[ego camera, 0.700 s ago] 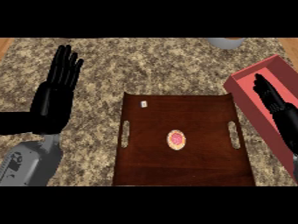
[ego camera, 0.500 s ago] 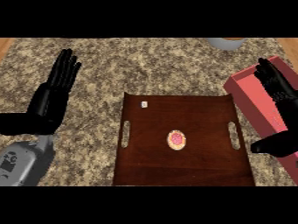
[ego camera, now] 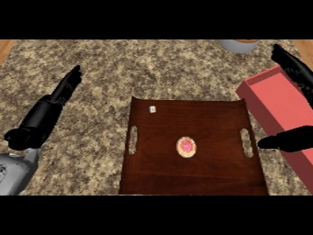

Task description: Pick the cupcake from the tray and place it in the cardboard box

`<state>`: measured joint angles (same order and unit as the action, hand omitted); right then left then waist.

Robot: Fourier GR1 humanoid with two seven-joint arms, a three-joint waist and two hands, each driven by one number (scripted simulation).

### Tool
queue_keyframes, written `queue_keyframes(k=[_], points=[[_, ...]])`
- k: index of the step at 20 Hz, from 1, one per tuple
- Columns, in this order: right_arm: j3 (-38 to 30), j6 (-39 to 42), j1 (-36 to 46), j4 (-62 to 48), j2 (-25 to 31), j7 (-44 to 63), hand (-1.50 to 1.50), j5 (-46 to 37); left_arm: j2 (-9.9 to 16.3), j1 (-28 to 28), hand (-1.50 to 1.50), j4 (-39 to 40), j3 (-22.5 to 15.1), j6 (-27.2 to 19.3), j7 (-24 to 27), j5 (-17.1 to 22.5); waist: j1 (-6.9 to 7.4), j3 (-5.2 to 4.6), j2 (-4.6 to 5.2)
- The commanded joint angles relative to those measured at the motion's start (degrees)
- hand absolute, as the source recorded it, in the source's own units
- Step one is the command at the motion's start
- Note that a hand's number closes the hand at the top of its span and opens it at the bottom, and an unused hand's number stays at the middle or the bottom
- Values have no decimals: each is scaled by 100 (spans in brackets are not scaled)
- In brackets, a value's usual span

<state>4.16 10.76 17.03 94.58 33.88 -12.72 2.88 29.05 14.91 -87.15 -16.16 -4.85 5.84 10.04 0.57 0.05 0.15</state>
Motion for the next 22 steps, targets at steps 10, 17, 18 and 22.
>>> queue_keyframes(k=[10, 17, 18, 22], points=[[1525, 536, 351, 733, 686, 25, -150, -2555, -64, 47, 0, 208, 59, 158, -4, -327, -71, -17, -30], [2482, 1895, 967, 1876, 434, 2017, -150, -2862, -20, 65, 0, 228, 258, 368, -90, -239, -75, -19, -42], [2823, 1827, 989, 1979, 246, 2425, -150, -3235, 28, -182, 0, 19, 225, 390, -14, -225, -19, -21, -57], [3118, 2391, 1023, 2232, -68, 3194, -150, -3528, -116, 48, 0, 455, 358, 501, 294, -361, -88, -15, -26]])
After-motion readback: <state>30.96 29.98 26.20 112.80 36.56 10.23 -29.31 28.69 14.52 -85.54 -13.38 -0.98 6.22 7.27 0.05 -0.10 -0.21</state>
